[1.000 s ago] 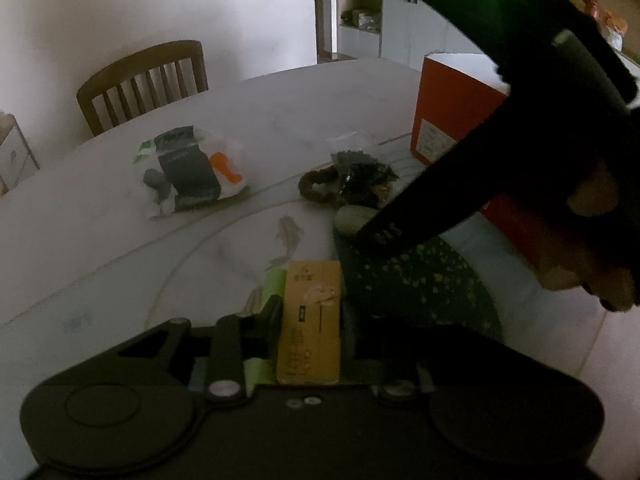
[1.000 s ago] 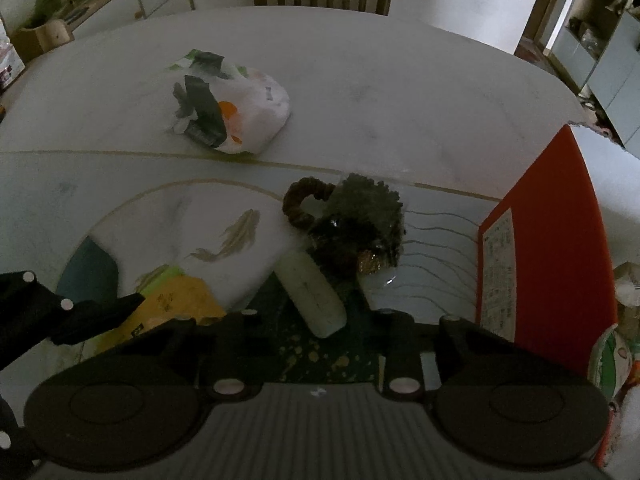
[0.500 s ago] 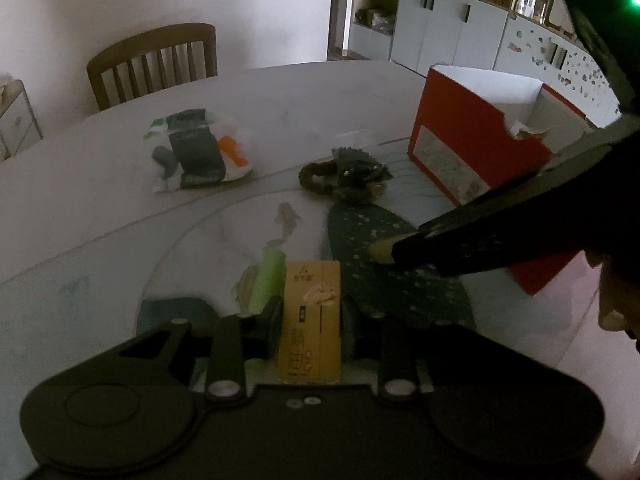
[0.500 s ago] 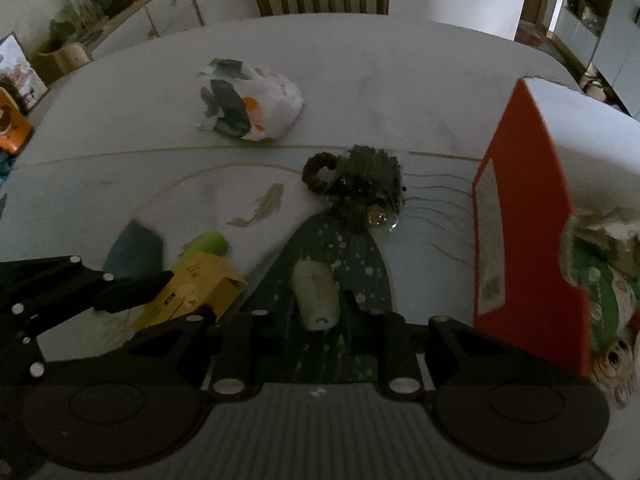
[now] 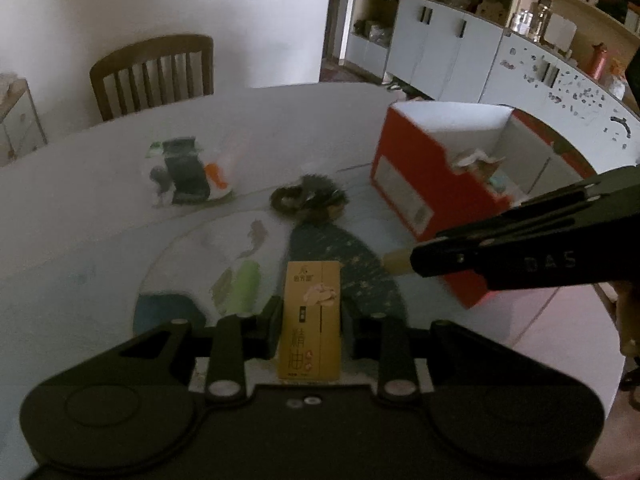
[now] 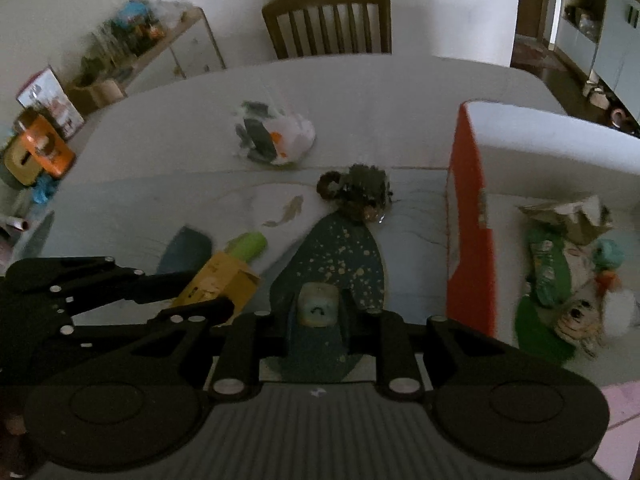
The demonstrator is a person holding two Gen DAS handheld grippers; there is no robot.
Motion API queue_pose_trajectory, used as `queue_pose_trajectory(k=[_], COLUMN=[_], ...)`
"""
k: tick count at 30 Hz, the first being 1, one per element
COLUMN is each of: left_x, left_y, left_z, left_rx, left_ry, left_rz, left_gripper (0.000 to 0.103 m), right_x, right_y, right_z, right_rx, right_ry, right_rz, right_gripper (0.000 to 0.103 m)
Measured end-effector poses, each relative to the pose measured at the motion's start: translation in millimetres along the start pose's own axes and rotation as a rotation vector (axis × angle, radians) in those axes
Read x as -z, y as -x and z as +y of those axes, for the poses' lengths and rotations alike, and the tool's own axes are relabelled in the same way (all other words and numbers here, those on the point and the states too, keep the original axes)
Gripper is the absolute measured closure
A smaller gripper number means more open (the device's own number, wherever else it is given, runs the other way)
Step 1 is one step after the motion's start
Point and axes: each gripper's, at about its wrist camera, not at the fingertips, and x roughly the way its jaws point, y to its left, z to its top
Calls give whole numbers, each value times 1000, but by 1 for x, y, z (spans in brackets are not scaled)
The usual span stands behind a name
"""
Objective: Organize objects
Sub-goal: 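Grasp the white oval soap with the right gripper, then carry the yellow box with the left gripper while the right carries the soap into the shoebox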
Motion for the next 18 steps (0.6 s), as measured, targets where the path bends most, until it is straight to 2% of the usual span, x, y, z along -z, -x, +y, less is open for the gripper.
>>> queue_pose_trajectory(k=[5,12,18], left_x=[-13,-33,-53], left_y=[16,29,28], left_z=[-25,-60,-93], left_rx=[16,49,70], left_ry=[-29,-55,-103], left_rz=[-8,-32,-57], left_gripper=[75,75,75], right_x=[5,14,18], right_y=[33,75,108], right_z=[-11,-34,-70], right_rx=[-31,-28,-2], right_ry=[-13,-26,-59], right_rz=[-37,-103,-172], right_gripper=[83,83,83])
